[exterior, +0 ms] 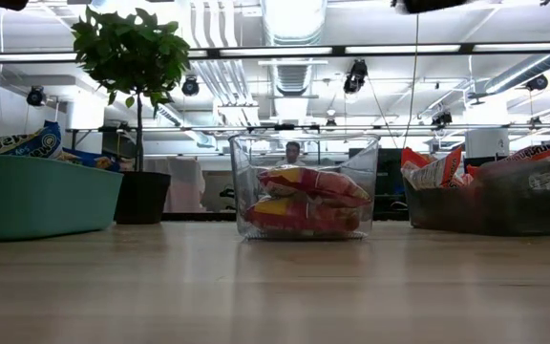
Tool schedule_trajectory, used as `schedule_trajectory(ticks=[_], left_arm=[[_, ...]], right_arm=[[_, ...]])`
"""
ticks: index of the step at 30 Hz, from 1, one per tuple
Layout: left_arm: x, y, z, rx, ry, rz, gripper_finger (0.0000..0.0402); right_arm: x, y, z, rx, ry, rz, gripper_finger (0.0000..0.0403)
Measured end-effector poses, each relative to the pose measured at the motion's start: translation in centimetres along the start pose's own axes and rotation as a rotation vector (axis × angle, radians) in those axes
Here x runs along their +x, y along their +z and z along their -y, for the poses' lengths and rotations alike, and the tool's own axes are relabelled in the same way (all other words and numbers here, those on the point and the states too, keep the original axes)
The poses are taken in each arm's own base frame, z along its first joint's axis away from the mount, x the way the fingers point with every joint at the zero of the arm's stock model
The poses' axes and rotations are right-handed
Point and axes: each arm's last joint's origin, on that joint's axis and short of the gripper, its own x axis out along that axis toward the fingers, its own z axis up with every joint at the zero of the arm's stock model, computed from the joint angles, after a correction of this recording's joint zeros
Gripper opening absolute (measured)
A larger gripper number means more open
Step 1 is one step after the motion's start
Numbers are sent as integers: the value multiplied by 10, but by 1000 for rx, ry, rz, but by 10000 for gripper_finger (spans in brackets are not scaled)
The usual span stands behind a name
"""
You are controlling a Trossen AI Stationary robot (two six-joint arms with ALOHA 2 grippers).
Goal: Sort Maruchan noodles
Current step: Put the orange noodle pack into the black bin
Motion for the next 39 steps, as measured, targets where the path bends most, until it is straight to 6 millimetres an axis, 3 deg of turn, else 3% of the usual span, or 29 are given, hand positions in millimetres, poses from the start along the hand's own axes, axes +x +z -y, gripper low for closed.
schedule_trajectory(ticks=[6, 9, 14, 22, 34, 39], left_arm=[[0, 0, 0, -2, 0, 0, 0], [0, 0, 0, -2, 1, -1, 0], [0, 0, 0, -30, 0, -1, 0], [0, 0, 0, -50, -1, -1, 0], [0, -1, 0, -45, -1, -3, 0], [0, -1, 0, -41, 0, -3, 0]], right_arm=[[31, -58, 0, 252, -123, -192, 9], [37, -88, 16, 446, -333, -304, 8], [28, -127, 39, 672, -729, -487, 8], [28, -136, 42, 648, -790, -396, 34], [24, -162, 38, 721, -836, -326, 187], [23, -171, 38, 784, -848, -221, 227]])
